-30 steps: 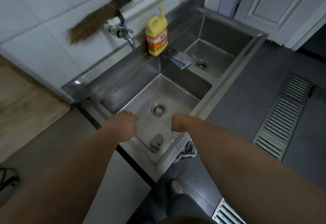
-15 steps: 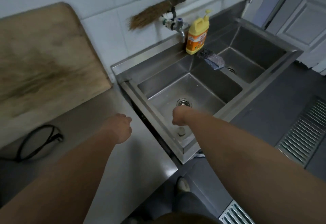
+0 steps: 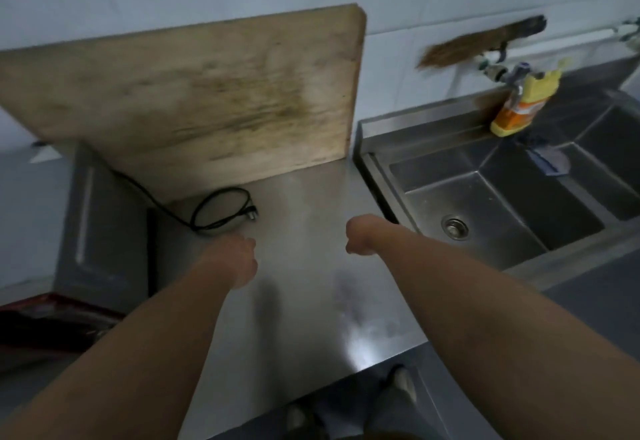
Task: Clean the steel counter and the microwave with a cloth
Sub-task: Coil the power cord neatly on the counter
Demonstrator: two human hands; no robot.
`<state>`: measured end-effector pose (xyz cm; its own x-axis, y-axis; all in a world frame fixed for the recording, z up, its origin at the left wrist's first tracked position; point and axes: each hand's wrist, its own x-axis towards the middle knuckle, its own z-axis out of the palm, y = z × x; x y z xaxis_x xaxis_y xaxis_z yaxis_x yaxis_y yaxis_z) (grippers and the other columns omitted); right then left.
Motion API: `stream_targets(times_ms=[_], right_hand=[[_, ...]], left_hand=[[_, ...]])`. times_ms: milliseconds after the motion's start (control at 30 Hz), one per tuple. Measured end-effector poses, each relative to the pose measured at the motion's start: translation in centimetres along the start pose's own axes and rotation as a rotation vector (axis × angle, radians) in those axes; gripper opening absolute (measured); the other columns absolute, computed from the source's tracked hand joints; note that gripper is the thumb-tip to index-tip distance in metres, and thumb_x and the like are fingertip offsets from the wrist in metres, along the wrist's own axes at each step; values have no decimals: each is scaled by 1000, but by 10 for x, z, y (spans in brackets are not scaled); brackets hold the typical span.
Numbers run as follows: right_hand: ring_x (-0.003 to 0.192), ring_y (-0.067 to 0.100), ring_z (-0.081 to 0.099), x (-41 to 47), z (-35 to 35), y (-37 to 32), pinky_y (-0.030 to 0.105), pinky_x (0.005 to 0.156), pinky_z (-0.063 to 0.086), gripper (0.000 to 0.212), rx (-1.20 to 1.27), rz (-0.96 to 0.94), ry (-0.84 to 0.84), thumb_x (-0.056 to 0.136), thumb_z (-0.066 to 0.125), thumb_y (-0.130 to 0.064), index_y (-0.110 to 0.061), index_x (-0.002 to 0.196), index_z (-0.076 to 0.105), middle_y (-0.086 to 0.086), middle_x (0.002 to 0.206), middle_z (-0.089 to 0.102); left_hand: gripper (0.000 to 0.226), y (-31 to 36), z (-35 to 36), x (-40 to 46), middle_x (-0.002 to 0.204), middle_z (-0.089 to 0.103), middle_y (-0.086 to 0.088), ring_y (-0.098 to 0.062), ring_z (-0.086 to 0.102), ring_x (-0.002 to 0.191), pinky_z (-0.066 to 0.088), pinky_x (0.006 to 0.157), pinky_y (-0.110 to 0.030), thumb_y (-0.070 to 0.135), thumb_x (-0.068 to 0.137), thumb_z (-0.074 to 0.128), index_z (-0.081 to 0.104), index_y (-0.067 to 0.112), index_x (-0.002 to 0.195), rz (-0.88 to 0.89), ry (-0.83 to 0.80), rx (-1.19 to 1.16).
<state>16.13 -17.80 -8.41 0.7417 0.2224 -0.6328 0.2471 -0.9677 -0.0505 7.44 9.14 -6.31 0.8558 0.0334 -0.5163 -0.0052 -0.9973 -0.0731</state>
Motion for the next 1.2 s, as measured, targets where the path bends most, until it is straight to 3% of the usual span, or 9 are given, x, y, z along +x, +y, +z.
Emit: stream_targets(times_ms=[267, 600, 767, 833, 1000, 1200], right_hand=[[116, 31, 56, 21, 3, -117, 38, 96, 49, 42, -70, -202, 5, 88, 60, -27, -11, 127, 57, 11, 130, 58], [120, 31, 54, 74, -9, -182, 36, 100, 46, 41, -35, -340, 61, 91, 51, -24, -10, 130, 54, 13, 133, 55], [108, 32, 60, 108, -29, -191, 32, 83, 46, 31, -13, -383, 170, 93, 46, -23, -9, 118, 59, 13, 119, 63], [103, 33, 61, 124, -40, -194, 34, 83, 48, 26, -22, -403, 225, 93, 46, -20, -11, 112, 60, 14, 113, 66], [100, 32, 61, 160, -56, -201, 33, 75, 45, 22, -84, -422, 271, 94, 50, -19, -11, 110, 62, 12, 109, 66], [102, 30, 61, 197, -52, -196, 36, 80, 50, 27, -126, -411, 206, 93, 53, -20, -12, 118, 60, 13, 114, 65]], left_hand=[[48, -92, 42, -39, 146, 44, -11, -30, 42, 134, 39, 110, -42, 23, 95, 41, 43, 16, 143, -194, -56, -156], [52, -124, 81, -35, 152, 41, -12, -28, 39, 139, 36, 113, -39, 20, 97, 39, 39, 14, 148, -361, -105, -286], [56, -123, 76, 0, 152, 38, -13, -28, 34, 140, 33, 113, -38, 23, 99, 42, 31, 12, 153, -341, -46, -301], [57, -124, 66, 18, 154, 36, -12, -28, 32, 142, 33, 113, -39, 24, 100, 41, 29, 13, 154, -331, 0, -304], [50, -129, 45, 64, 146, 44, -11, -29, 40, 135, 42, 105, -42, 25, 97, 43, 40, 13, 146, -326, 133, -288], [39, -132, 37, 115, 135, 51, -10, -29, 44, 128, 47, 98, -45, 21, 98, 44, 48, 14, 136, -319, 185, -263]])
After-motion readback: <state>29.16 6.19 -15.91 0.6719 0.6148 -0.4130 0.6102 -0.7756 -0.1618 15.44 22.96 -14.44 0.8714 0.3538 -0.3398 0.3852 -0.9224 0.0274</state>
